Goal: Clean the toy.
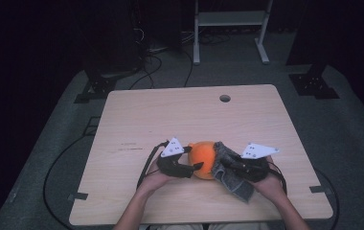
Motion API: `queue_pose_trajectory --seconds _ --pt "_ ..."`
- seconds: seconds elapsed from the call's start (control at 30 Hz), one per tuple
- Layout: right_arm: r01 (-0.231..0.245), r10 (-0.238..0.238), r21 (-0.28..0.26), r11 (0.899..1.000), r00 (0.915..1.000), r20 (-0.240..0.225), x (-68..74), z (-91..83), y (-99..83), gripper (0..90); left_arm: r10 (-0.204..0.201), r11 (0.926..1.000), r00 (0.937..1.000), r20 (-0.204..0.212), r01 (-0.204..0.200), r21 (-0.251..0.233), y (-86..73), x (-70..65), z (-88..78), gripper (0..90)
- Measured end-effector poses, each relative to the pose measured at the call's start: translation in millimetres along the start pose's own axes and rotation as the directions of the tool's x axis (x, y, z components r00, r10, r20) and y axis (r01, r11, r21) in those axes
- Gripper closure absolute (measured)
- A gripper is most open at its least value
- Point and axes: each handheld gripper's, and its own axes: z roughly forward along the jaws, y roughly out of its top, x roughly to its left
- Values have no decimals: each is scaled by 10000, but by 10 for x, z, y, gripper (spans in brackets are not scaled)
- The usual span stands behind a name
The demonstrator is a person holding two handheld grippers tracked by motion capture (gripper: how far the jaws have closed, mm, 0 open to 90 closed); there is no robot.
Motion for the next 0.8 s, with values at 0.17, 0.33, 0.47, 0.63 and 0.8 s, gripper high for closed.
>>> queue_pose_trajectory --seconds 0.17,0.33,0.47,0.63,0.8 --pt "25 -25 231 9997 10000 3 -34 -50 -39 722 200 9997 9993 327 -204 121 -22 -61 59 250" --pt "-56 50 -421 9991 9999 -129 -32 -143 136 724 1625 9854 9849 601 -1651 418 -64 -146 72 294" --pt "-76 74 -133 9999 9997 -219 -69 -54 143 723 2340 9695 9695 732 -2383 577 -63 -195 40 282" --pt "-90 88 -54 9999 9992 -384 -25 -50 62 724 695 9974 9963 502 -683 -249 12 -96 0 150" --pt "-88 86 -35 10000 9989 -468 -32 -60 40 724 545 9985 9981 305 -544 -19 -61 -113 77 184"
